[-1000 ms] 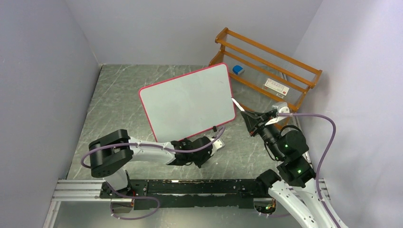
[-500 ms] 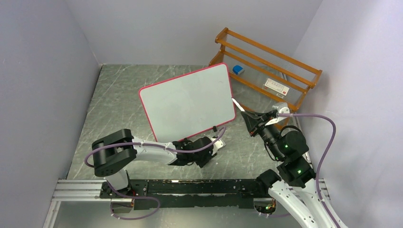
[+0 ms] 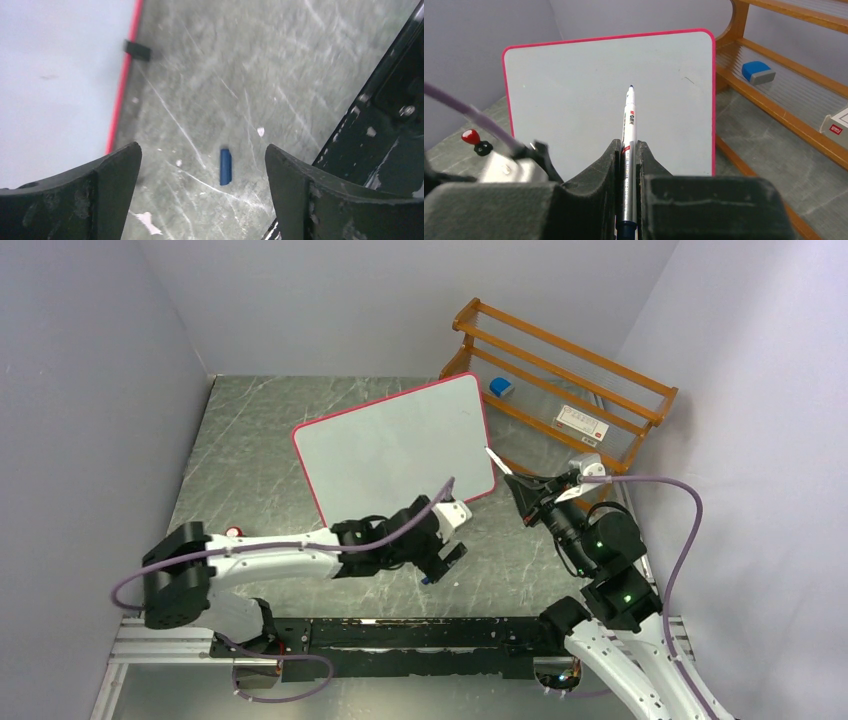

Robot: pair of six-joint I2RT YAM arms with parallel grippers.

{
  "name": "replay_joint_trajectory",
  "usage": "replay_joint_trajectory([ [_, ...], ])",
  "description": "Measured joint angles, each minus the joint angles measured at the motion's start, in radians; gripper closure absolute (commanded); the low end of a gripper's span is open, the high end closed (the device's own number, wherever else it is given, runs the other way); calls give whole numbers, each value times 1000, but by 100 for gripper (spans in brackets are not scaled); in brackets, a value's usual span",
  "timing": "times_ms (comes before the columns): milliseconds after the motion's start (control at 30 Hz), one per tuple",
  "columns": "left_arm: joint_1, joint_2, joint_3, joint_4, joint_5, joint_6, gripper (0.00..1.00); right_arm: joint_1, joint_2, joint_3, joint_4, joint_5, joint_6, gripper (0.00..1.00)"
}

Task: Write a sentence on the whiteboard
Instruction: Place the pen cap at the center of the board, then write a sentence on the whiteboard.

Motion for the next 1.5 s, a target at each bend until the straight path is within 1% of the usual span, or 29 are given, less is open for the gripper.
replay_joint_trajectory([
  [133, 33, -97, 80, -73, -39, 3, 3, 0, 15, 0, 0, -5, 0, 100],
  [200, 71, -135, 130, -117, -46, 6, 3, 0, 21, 2, 0, -10, 0, 100],
  [367, 196, -206, 242, -214, -53, 25, 3, 0, 38, 11, 2, -15, 0, 100],
  [533, 312, -260, 294, -279, -36, 53, 3, 0, 61, 24, 4, -31, 0, 100],
  [700, 473, -302, 329, -313, 16, 66, 3, 0, 109, 51, 16, -50, -6, 100],
  [767, 554, -309, 356, -332, 69, 67, 3, 0, 132, 57, 25, -62, -10, 100],
  [967, 747, -309, 415, -335, 226, 66, 4, 0, 188, 63, 55, -98, -20, 100],
  [1200, 1055, -307, 406, -328, 476, 46, 5, 0, 248, 64, 90, -152, -19, 100],
  [1333, 1229, -320, 328, -282, 651, 12, 7, 0, 269, 66, 100, -185, -11, 100],
  [1433, 1331, -336, 230, -224, 776, -31, 9, 0, 267, 66, 114, -212, -3, 100],
  [1500, 1374, -343, 158, -169, 853, -69, 10, 0, 267, 66, 130, -226, 5, 100],
])
